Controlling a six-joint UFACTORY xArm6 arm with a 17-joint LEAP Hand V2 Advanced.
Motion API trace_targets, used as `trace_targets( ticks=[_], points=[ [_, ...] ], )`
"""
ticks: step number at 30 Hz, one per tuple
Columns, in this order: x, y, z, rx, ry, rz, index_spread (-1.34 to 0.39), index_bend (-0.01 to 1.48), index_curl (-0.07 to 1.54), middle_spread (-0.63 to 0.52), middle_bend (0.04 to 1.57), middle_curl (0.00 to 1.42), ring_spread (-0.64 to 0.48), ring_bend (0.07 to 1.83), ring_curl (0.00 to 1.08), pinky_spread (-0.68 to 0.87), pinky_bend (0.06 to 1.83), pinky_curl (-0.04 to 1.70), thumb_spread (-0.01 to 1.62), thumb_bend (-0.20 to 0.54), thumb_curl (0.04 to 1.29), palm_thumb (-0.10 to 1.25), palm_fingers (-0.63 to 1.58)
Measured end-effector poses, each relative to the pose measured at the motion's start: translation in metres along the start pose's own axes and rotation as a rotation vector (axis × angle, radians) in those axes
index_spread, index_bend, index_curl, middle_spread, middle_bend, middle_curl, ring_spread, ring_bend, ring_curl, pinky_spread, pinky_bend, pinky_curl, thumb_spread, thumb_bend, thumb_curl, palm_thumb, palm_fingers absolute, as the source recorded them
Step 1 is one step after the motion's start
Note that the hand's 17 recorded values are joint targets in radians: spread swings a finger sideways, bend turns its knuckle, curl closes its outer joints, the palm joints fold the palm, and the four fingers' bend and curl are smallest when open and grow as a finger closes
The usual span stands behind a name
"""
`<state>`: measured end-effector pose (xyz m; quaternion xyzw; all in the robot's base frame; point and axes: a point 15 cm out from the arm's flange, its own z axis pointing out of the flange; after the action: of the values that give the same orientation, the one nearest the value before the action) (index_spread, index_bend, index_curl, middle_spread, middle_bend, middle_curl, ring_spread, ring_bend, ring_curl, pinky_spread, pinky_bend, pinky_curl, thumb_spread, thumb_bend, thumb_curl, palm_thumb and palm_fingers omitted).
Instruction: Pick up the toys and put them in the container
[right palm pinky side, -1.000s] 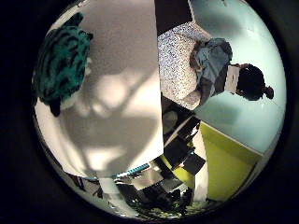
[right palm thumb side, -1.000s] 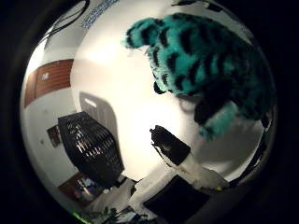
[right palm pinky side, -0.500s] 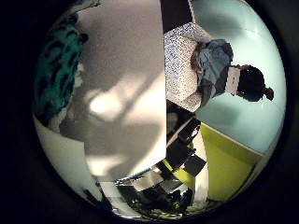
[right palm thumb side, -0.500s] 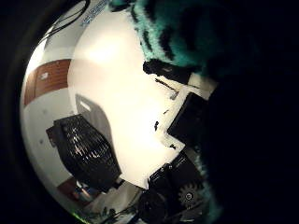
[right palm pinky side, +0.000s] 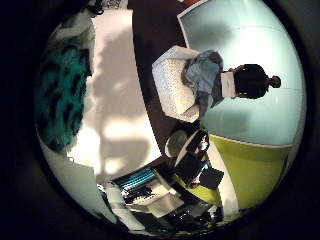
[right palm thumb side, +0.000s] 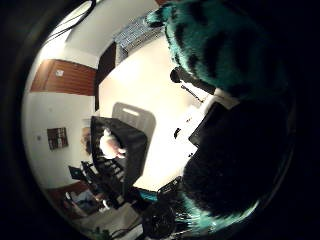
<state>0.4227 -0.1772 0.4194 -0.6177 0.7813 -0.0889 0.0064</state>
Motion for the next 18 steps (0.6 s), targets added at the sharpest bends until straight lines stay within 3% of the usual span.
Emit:
trace_targets(
  ticks=[6,18],
  points=[
    [-0.08,0.066,-0.079,0.062,-0.041,-0.153,-0.29,1.14,0.99,-0.24,1.3,1.05,-0.28,1.41,0.89,-0.14,1.34,1.11,1.11,-0.012,0.6,1.04,0.91],
    [-0.241,0.132,-0.105,0.026,-0.193,-0.377,-0.29,1.13,1.0,-0.22,1.3,1.04,-0.28,1.39,0.92,-0.14,1.26,1.24,1.09,-0.015,0.64,1.04,0.93]
  ],
)
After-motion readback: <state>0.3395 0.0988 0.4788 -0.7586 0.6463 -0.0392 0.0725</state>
